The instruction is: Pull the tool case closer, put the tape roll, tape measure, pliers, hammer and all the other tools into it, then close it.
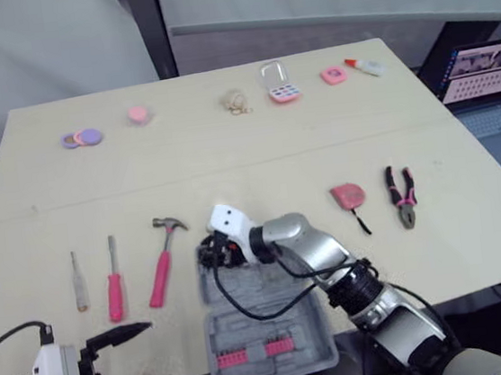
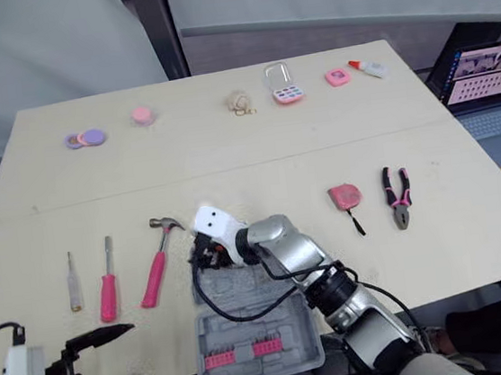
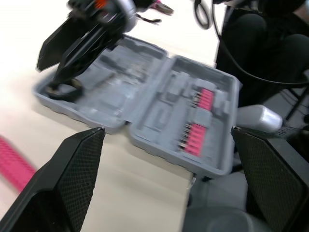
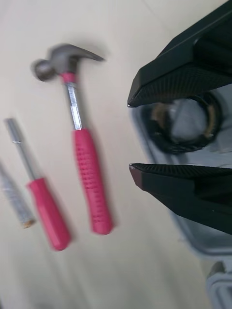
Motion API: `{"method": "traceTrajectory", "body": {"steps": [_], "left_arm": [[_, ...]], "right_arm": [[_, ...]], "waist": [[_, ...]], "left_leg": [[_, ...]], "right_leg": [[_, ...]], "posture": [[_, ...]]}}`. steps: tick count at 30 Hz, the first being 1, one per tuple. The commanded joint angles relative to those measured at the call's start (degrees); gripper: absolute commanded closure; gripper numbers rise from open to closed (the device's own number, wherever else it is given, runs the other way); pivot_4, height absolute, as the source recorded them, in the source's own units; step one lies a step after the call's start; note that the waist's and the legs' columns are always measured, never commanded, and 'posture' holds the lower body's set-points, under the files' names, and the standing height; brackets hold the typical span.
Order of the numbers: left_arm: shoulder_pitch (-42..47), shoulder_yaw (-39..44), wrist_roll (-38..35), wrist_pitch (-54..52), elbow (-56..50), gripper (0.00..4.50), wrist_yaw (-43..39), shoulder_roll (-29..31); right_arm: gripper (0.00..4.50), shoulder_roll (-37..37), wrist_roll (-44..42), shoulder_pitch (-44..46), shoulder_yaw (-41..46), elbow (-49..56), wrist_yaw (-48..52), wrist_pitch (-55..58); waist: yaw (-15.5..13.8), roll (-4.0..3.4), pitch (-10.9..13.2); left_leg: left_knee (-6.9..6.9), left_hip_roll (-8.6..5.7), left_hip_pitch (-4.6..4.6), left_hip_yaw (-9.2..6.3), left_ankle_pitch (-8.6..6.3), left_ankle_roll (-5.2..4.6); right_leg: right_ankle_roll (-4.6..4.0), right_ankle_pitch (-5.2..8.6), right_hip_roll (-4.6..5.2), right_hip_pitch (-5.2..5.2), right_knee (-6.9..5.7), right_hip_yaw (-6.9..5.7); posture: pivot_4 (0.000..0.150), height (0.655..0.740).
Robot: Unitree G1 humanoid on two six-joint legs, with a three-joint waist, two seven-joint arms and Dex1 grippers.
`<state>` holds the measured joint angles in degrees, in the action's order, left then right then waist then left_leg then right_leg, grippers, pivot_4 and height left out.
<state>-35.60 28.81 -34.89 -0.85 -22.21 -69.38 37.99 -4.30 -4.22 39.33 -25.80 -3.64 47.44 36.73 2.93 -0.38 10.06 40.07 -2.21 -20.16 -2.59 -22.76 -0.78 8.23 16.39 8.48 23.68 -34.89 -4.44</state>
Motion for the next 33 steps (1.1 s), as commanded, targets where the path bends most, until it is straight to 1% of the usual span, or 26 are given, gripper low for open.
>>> {"method": "traceTrajectory", "body": {"steps": [1, 2, 6, 9, 10, 12, 14, 16, 18, 22, 23, 25, 27, 28, 31, 33], "left_arm": [[0.9, 0.8, -2.1, -1.8, -0.6, 0.0, 0.8, 0.6], [1.3, 0.8, -2.3, -2.2, -0.6, 0.0, 1.0, 0.6], [1.7, 0.8, -2.3, -3.3, 0.1, 0.0, 0.8, 0.8], [1.9, 0.7, -1.1, -3.2, 1.8, 0.0, 0.3, 1.3], [1.8, 0.7, -0.8, -3.1, 2.1, 0.0, 0.1, 1.4], [1.8, 0.7, 0.1, -2.4, 3.1, 0.0, -0.5, 1.8], [1.7, 1.0, 0.0, -2.5, 4.0, 0.0, -1.0, 2.1], [1.3, 1.2, 0.3, -3.5, 4.5, 0.0, -0.9, 2.6], [0.3, 1.8, 1.0, -6.0, 4.5, 0.0, 1.2, 3.2], [-1.3, 2.9, 0.3, -11.5, 3.6, 0.0, 4.5, 3.7], [-1.8, 3.1, 0.2, -12.2, 3.0, 0.0, 5.0, 3.5], [-2.6, 3.6, 0.4, -13.0, 2.4, 0.0, 5.6, 3.1], [-3.5, 4.0, 0.3, -13.8, 1.6, 0.0, 6.7, 2.4], [-4.1, 4.1, 0.2, -14.1, 1.1, 0.0, 6.8, 2.2], [-5.4, 4.5, 0.6, -13.5, -0.1, 0.0, 6.9, 1.0], [-6.3, 4.6, 3.1, -8.2, 0.4, 0.0, 5.2, -0.2]], "right_arm": [[2.54, -3.3, -4.2, 0.0, 3.6, 9.6, 2.1, 5.2], [2.54, -4.6, -5.3, -0.4, 4.6, 11.8, 2.4, 6.6], [2.54, -14.5, -10.6, -5.7, 11.2, 22.8, 3.9, 12.2], [2.54, -24.6, -12.8, -14.0, 17.3, 28.2, 5.8, 12.2], [2.54, -26.7, -13.4, -15.8, 18.5, 29.1, 6.1, 11.8], [2.54, -31.9, -15.8, -23.3, 24.6, 31.9, 8.3, 9.4], [2.54, -35.7, -17.8, -29.7, 30.0, 34.0, 9.6, 8.2], [2.54, -38.3, -19.1, -34.7, 33.7, 34.6, 10.3, 6.9], [2.54, -40.2, -20.4, -40.0, 37.6, 34.9, 10.5, 6.8], [2.54, -41.7, -22.0, -47.8, 42.2, 35.1, 10.5, 6.2], [2.04, -41.6, -22.2, -49.5, 43.1, 35.1, 10.0, 6.0], [1.26, -41.1, -22.9, -51.9, 44.0, 35.7, 9.2, 6.1], [0.21, -40.4, -23.1, -54.4, 44.3, 36.5, 8.5, 5.6], [0.02, -40.1, -23.2, -55.6, 44.4, 36.8, 8.3, 5.3], [0.02, -39.9, -22.5, -59.1, 44.8, 37.0, 7.8, 3.3], [0.02, -40.1, -21.3, -61.6, 45.3, 35.9, 8.0, 0.7]], "waist": [[0.1, 0.02, 0.0], [0.1, 0.01, 0.0], [-0.4, 0.04, 0.0], [-1.5, 0.05, 0.0], [-1.6, 0.04, 0.0], [-1.8, 0.05, 0.0], [-2.3, 0.05, 0.0], [-2.4, 0.07, 0.0], [-2.7, 0.1, 0.0], [-3.0, 0.14, -0.1], [-3.1, 0.15, -0.1], [-3.1, 0.16, -0.1], [-3.3, 0.18, -0.1], [-3.4, 0.19, -0.1], [-3.7, 0.18, -0.1], [-3.9, 0.19, -0.1]], "left_leg": [[-0.01, 0.0, 0.01, -0.01, 0.0, 0.0], [-0.02, 0.0, 0.0, -0.03, 0.0, -0.01], [-0.02, -0.01, -0.02, -0.04, -0.01, -0.01], [0.0, -0.01, -0.02, 0.05, -0.01, -0.02], [0.01, -0.01, -0.02, 0.05, -0.01, -0.02], [0.0, -0.01, -0.03, 0.19, -0.01, -0.03], [0.0, 0.02, -0.03, 0.26, -0.02, -0.04], [-0.01, 0.04, 0.01, 0.37, -0.03, -0.06], [0.0, 0.1, 0.05, 0.58, -0.04, -0.07], [0.02, 0.12, 0.09, 0.68, -0.08, -0.15], [0.03, 0.12, 0.09, 0.68, -0.08, -0.16], [0.04, 0.11, 0.1, 0.68, -0.09, -0.17], [0.06, 0.12, 0.11, 0.68, -0.09, -0.18], [0.06, 0.12, 0.12, 0.68, -0.09, -0.18], [0.06, 0.12, 0.12, 0.69, -0.09, -0.18], [0.07, 0.12, 0.13, 0.7, -0.09, -0.18]], "right_leg": [[0.0, 0.0, 0.0, 0.0, -0.02, 0.0], [0.0, 0.0, 0.0, 0.01, -0.02, 0.0], [0.0, 0.0, 0.02, -0.01, 0.03, -0.01], [0.0, 0.0, 0.02, -0.08, 0.21, 0.0], [0.0, 0.0, 0.01, -0.11, 0.22, 0.0], [0.01, 0.0, 0.01, -0.11, 0.3, 0.02], [0.01, 0.0, 0.0, -0.12, 0.33, 0.01], [0.01, 0.0, 0.0, -0.14, 0.36, 0.01], [0.02, -0.01, 0.0, -0.15, 0.4, 0.0], [0.03, -0.01, 0.0, -0.19, 0.43, 0.02], [0.03, -0.01, 0.0, -0.2, 0.42, 0.02], [0.03, -0.01, 0.02, -0.22, 0.42, 0.03], [0.03, -0.01, 0.02, -0.25, 0.47, 0.04], [0.03, -0.01, 0.02, -0.27, 0.48, 0.04], [0.03, -0.01, 0.03, -0.28, 0.52, 0.06], [0.03, -0.01, 0.02, -0.3, 0.57, 0.07]], "posture": [[0.15, 0.74], [0.15, 0.74], [0.15, 0.74], [0.15, 0.74], [0.15, 0.74], [0.15, 0.74], [0.15, 0.74], [0.15, 0.74], [0.15, 0.74], [0.15, 0.74], [0.15, 0.74], [0.15, 0.74], [0.15, 0.74], [0.15, 0.74], [0.15, 0.74], [0.15, 0.74]]}}
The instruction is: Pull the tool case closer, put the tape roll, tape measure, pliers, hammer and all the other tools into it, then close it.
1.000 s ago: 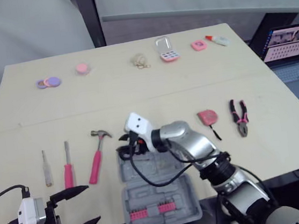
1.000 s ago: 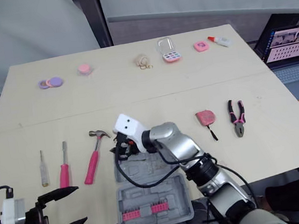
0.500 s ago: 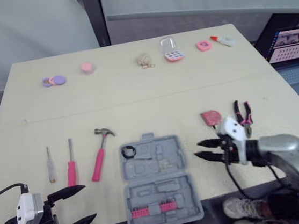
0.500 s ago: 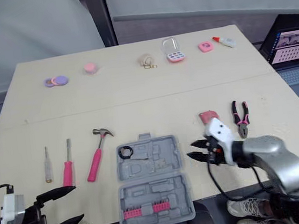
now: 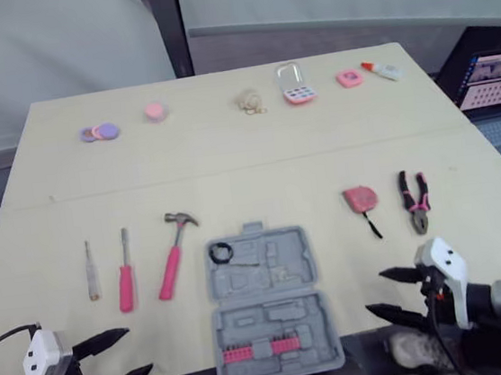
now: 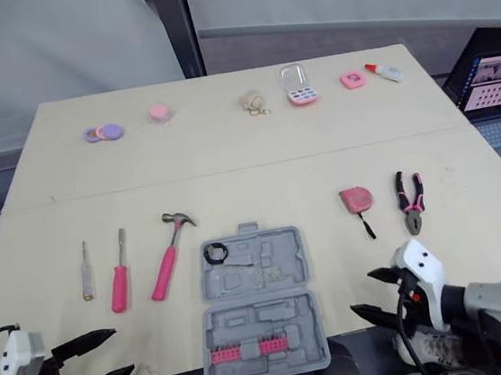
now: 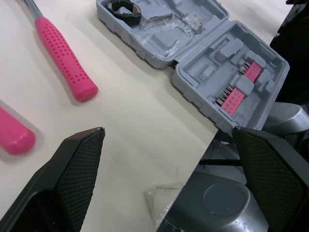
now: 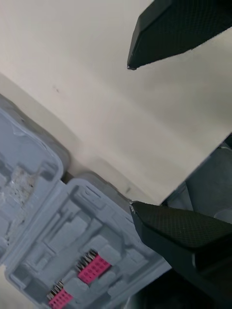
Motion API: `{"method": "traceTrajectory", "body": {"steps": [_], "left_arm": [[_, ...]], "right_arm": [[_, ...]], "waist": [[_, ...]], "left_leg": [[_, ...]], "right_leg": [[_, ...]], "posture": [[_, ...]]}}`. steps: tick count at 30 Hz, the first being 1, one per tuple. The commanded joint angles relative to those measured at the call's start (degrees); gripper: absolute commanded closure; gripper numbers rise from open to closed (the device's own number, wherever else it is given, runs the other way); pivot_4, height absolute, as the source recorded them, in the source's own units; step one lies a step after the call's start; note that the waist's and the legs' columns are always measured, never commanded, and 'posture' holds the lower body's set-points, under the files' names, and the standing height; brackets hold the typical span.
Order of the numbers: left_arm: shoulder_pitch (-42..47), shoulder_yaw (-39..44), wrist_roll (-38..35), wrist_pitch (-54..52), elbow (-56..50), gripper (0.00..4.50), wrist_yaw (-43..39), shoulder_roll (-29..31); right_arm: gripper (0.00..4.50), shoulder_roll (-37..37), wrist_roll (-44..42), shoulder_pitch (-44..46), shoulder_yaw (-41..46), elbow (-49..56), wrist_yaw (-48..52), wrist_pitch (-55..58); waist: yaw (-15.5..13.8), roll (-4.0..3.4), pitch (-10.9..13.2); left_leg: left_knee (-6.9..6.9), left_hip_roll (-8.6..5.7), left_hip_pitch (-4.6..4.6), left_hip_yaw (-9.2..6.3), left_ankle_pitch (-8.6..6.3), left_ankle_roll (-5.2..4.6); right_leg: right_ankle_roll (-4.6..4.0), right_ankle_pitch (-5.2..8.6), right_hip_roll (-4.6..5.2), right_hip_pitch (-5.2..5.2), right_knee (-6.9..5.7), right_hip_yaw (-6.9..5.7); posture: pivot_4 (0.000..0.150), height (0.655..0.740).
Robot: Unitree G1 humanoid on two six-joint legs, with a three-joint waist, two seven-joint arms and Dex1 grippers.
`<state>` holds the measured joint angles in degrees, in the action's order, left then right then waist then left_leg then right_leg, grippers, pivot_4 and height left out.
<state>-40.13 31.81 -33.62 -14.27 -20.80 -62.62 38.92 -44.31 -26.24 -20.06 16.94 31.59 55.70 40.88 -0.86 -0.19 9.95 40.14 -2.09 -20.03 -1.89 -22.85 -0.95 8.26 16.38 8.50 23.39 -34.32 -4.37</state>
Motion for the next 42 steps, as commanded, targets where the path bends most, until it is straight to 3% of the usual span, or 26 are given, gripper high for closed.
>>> {"method": "traceTrajectory", "body": {"steps": [1, 13, 25, 42], "left_arm": [[-2.3, 1.7, 2.5, 7.0, -0.5, 0.0, -2.7, -1.2], [2.6, 0.1, 0.4, 7.9, -0.7, 0.0, -4.1, 0.6], [19.9, -10.9, -0.6, 5.3, -3.3, 0.0, -4.0, 2.7], [23.5, -14.4, -1.2, 5.1, -3.7, 0.0, -2.4, 1.4]], "right_arm": [[0.02, 0.1, 1.0, -3.0, 2.7, 0.1, -0.5, -4.4], [0.02, -0.9, 0.3, -2.6, 2.2, -0.3, -2.5, -4.0], [0.02, -0.2, -3.7, 13.6, 4.6, -3.0, -15.3, 13.8], [0.02, 6.6, 3.4, 34.6, -5.9, -22.7, -28.1, 16.4]], "waist": [[-0.3, 0.0, 0.0], [-0.7, 0.0, 0.0], [-0.4, -0.09, 0.0], [-0.1, -0.13, 0.0]], "left_leg": [[0.0, 0.0, 0.0, 0.03, 0.0, 0.0], [-0.08, 0.3, 0.79, 0.1, -0.18, -0.19], [-0.06, 0.29, 0.81, 0.12, -0.18, -0.17], [-0.06, 0.15, 0.79, 0.22, -0.2, -0.11]], "right_leg": [[0.0, 0.0, 0.0, 0.0, 0.03, 0.0], [-0.02, 0.01, -0.01, -0.89, 0.47, 0.03], [0.0, 0.0, -0.05, -0.87, 0.36, 0.0], [0.03, -0.02, -0.09, -0.77, 0.32, -0.03]], "posture": [[0.15, 0.74], [0.15, 0.74], [0.15, 0.74], [0.15, 0.74]]}}
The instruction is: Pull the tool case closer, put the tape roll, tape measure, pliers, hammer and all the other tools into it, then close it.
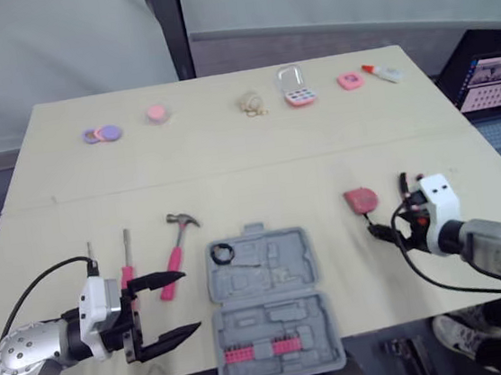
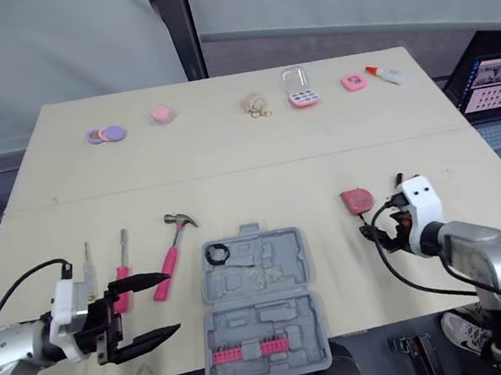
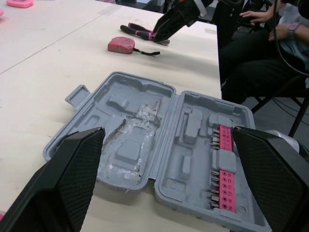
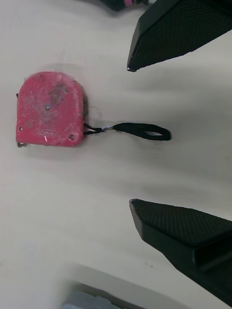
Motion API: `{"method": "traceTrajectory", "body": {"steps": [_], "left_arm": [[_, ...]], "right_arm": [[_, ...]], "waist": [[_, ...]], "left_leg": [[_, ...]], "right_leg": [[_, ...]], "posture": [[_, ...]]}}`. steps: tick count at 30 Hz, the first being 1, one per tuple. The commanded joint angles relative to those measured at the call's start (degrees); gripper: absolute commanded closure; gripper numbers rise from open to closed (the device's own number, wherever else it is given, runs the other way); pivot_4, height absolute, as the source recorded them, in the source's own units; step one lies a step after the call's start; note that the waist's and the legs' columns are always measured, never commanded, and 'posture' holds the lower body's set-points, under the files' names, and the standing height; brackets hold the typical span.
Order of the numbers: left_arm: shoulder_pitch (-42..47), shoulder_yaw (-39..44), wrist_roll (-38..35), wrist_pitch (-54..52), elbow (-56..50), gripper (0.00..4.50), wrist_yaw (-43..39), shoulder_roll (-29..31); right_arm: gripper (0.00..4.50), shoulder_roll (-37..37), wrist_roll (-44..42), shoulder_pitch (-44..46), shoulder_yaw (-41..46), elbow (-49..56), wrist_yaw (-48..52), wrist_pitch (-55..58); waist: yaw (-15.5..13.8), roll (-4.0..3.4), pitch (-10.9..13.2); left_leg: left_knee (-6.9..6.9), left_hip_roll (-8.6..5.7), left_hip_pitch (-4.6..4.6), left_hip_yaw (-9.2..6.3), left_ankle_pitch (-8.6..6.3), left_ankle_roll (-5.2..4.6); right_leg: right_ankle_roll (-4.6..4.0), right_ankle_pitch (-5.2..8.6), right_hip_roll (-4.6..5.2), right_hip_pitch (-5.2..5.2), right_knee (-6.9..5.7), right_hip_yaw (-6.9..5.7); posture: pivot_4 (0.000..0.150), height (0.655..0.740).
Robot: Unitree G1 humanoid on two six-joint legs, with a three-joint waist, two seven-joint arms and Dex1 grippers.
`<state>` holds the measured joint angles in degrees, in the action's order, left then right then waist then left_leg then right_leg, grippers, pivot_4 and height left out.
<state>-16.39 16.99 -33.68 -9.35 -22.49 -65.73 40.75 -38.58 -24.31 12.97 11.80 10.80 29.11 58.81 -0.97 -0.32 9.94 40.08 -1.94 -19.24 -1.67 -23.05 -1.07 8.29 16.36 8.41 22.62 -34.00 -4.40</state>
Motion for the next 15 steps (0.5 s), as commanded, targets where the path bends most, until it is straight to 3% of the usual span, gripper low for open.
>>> {"method": "traceTrajectory", "body": {"steps": [1, 15], "left_arm": [[-0.5, 0.3, -1.0, 0.2, -2.3, 0.0, 1.0, -0.5], [-4.0, 1.2, 0.1, 1.6, -4.7, 0.0, 3.2, -1.2]], "right_arm": [[0.02, 1.5, 2.0, 2.3, -1.5, -3.0, -1.9, -2.0], [0.02, 5.9, 7.1, 7.8, -5.6, -14.9, -2.7, -8.7]], "waist": [[0.1, 0.0, 0.0], [1.2, -0.03, 0.0]], "left_leg": [[0.0, 0.0, 0.0, 0.0, 0.0, 0.0], [-0.01, 0.02, 0.0, 0.02, 0.0, 0.0]], "right_leg": [[0.0, 0.0, 0.0, 0.0, 0.0, -0.01], [0.01, -0.01, 0.0, 0.01, 0.0, -0.03]], "posture": [[0.15, 0.74], [0.15, 0.74]]}}
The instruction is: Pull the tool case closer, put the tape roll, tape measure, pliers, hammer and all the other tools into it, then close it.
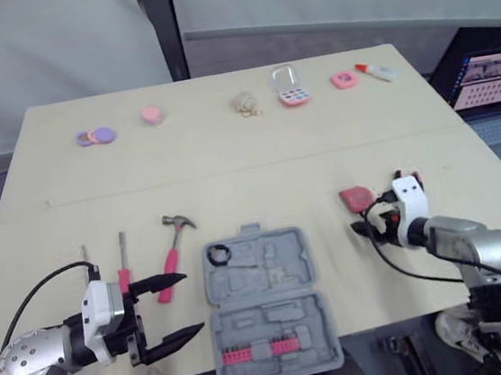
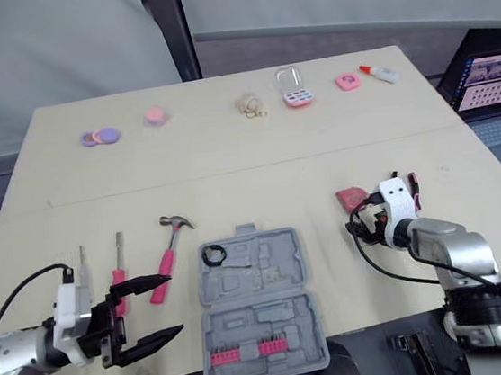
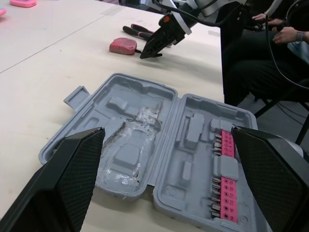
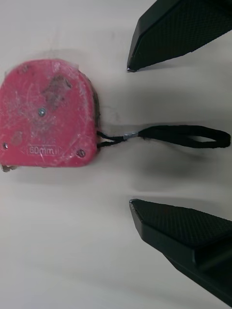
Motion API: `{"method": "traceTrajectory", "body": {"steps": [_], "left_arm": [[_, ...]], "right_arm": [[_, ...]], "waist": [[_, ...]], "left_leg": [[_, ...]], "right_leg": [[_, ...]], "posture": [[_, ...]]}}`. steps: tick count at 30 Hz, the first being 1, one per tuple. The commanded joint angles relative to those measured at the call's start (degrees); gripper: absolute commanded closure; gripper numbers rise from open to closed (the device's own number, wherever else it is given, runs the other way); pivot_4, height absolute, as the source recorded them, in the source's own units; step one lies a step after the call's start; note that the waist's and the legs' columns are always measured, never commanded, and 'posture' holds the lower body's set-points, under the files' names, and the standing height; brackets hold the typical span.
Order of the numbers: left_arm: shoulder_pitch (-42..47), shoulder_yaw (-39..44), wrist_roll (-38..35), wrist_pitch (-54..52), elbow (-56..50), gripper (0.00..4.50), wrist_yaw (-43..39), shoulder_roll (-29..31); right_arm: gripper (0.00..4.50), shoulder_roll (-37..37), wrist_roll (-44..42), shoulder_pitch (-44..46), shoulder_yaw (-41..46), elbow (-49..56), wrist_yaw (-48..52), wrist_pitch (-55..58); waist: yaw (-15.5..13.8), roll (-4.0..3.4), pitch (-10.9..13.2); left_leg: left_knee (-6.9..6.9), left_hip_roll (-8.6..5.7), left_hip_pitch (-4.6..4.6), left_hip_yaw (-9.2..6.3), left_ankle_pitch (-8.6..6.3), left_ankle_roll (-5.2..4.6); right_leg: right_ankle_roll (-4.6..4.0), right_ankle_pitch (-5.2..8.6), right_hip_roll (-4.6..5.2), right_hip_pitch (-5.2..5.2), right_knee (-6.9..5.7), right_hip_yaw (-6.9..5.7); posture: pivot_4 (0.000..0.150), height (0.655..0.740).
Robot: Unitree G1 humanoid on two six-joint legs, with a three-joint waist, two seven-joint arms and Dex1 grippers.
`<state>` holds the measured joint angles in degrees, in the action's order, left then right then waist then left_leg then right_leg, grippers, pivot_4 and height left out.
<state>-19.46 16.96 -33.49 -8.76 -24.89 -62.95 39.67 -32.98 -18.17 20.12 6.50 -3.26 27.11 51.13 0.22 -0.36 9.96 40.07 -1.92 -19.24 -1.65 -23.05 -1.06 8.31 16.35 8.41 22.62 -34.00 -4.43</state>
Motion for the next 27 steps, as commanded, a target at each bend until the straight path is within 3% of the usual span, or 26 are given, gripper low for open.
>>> {"method": "traceTrajectory", "body": {"steps": [1, 11, 14, 21, 27], "left_arm": [[-1.1, 1.1, -0.1, 1.1, -2.5, 0.0, 0.7, -0.2], [-2.0, 0.6, 0.6, 2.1, -2.9, 0.0, 1.5, -0.2], [-1.9, 0.3, 0.8, 2.4, -2.6, 0.0, 1.5, -0.3], [-1.3, -0.5, 1.0, 2.6, -2.2, 0.0, 1.6, -0.5], [-1.1, -0.9, 1.1, 2.8, -1.8, 0.0, 1.4, -0.6]], "right_arm": [[0.02, 0.5, 1.1, 0.8, -0.4, -1.1, -0.7, -1.2], [0.02, 1.2, 1.9, 1.5, -1.1, -1.8, 0.4, -1.3], [0.89, 1.3, 1.9, 1.4, -1.2, -1.5, 0.4, -0.9], [4.34, 2.1, 2.4, 1.3, -1.4, -1.0, 0.4, -0.8], [4.44, 2.2, 2.3, 0.3, -2.0, 0.4, 0.6, -0.2]], "waist": [[0.0, 0.0, 0.0], [0.0, 0.0, 0.0], [0.0, 0.0, 0.0], [0.0, -0.01, 0.0], [0.0, 0.0, 0.0]], "left_leg": [[0.0, 0.01, 0.0, 0.0, 0.0, 0.0], [0.0, 0.06, 0.0, 0.0, 0.0, 0.01], [0.0, 0.06, 0.0, 0.0, -0.01, 0.01], [-0.03, 0.06, 0.0, 0.0, -0.01, 0.02], [-0.03, 0.08, 0.0, 0.0, -0.01, 0.02]], "right_leg": [[0.0, 0.0, 0.0, 0.0, 0.01, 0.0], [0.0, 0.0, 0.0, -0.01, 0.02, 0.0], [0.0, 0.0, 0.0, -0.01, 0.03, 0.0], [0.0, 0.0, -0.01, 0.0, 0.03, -0.01], [0.0, 0.0, -0.02, 0.0, 0.03, -0.01]], "posture": [[0.15, 0.74], [0.15, 0.74], [0.15, 0.74], [0.15, 0.74], [0.15, 0.74]]}}
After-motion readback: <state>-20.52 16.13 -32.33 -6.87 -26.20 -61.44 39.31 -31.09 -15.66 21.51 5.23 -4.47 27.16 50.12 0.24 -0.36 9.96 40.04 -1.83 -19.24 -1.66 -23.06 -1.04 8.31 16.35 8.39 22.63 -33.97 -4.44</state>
